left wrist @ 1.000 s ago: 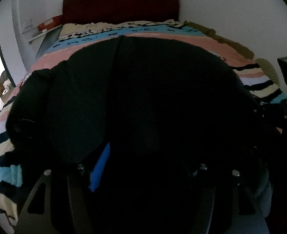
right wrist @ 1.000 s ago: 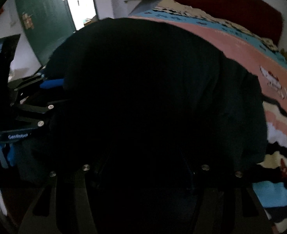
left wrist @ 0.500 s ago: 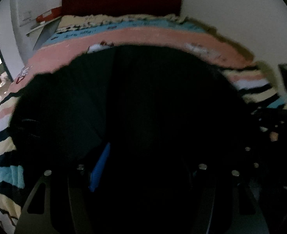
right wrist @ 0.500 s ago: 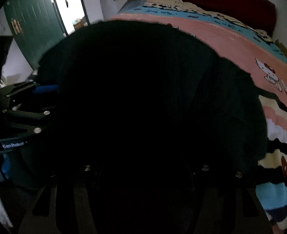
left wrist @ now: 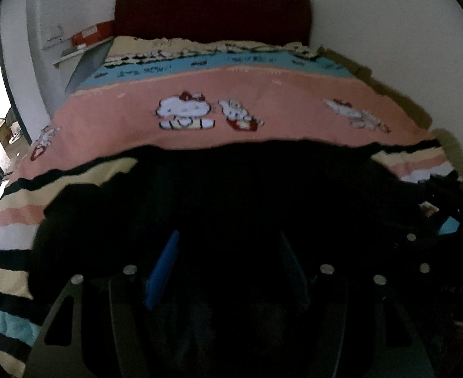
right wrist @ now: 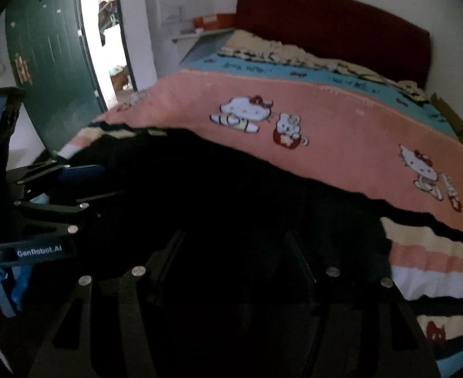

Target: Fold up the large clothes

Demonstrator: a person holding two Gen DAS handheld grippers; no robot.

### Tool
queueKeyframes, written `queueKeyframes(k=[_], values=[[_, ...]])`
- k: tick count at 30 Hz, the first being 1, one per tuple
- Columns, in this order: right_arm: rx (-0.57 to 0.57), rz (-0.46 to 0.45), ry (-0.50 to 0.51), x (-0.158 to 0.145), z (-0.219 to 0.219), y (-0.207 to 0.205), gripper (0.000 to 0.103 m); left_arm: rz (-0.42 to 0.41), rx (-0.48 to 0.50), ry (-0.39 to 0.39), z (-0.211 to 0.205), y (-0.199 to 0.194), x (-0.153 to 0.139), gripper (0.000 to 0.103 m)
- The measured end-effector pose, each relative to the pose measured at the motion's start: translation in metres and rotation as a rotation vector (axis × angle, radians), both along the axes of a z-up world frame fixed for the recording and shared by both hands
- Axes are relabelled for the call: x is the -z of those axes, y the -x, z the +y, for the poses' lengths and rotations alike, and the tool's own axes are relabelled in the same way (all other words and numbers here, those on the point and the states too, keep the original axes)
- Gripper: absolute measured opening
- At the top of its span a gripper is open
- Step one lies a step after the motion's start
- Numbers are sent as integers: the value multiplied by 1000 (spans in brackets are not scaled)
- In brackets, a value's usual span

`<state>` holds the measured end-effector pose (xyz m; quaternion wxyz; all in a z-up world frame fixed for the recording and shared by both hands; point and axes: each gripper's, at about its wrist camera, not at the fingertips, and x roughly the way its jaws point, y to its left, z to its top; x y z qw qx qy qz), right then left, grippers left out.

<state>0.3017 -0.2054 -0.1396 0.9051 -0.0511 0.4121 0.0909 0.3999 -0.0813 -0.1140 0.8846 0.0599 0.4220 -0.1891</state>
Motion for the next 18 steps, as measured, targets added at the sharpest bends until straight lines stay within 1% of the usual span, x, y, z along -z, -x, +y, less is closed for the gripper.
queueKeyframes(k=[2, 4, 7, 9, 12, 14, 18], values=[[2, 27, 5, 16, 2, -6, 63, -1, 11, -11, -2, 0, 11, 63], [13, 49, -7, 30, 1, -8, 63, -1, 7, 3, -1, 0, 20, 63], [29, 56, -30, 42, -3, -9, 63, -7, -3, 18, 0, -1, 29, 63], [33, 60, -34, 46, -4, -11, 63, 2, -4, 0, -2, -2, 30, 63], [36, 87, -13, 43, -4, -11, 63, 30, 0, -16, -1, 2, 21, 63], [34, 90, -1, 33, -3, 0, 63, 26, 3, 3, 7, 16, 7, 63], [5, 28, 0, 4, -1, 48, 63, 5, 5, 72, 29, 59, -22, 63]])
